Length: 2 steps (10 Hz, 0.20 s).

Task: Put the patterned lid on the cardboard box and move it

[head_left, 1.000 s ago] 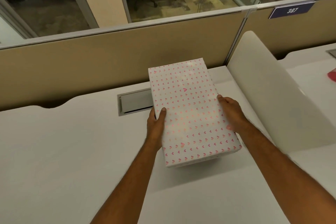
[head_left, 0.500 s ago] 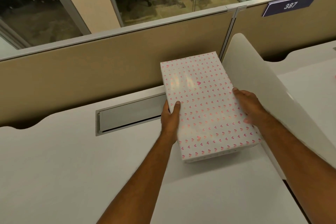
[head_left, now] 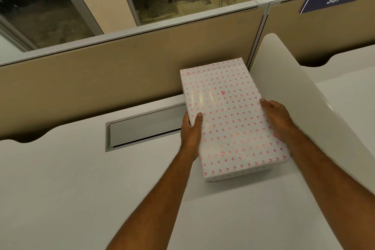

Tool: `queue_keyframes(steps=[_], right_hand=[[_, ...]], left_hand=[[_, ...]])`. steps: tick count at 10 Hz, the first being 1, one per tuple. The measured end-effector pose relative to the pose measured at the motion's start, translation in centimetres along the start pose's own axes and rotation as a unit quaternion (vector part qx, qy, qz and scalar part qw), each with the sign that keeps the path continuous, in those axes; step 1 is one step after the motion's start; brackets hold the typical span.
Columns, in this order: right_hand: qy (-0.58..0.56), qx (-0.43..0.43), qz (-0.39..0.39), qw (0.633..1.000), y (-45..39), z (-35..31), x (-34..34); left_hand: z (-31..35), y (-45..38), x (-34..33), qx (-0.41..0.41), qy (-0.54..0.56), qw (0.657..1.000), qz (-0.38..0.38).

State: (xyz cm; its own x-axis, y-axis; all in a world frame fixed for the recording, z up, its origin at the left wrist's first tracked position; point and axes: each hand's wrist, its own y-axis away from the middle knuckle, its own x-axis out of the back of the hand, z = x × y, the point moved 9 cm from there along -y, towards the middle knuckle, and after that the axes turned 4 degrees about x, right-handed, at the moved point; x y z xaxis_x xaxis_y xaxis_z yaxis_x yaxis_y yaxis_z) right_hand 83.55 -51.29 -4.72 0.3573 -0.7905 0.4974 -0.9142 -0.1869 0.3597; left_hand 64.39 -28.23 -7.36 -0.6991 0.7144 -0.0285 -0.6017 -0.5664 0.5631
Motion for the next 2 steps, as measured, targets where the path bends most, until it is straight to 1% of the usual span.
queue_keyframes(steps=[1, 2], right_hand=[[0.051, 0.052, 0.027, 0.997, 0.4, -1.0, 0.4], [0.138, 0.107, 0.077, 0.982, 1.7, -2.8, 1.2]], left_hand=[[0.7, 0.9, 0.4, -0.011, -0.012, 1.000, -0.005], [1.4, 1.8, 1.1, -0.015, -0.044, 0.999, 0.002]])
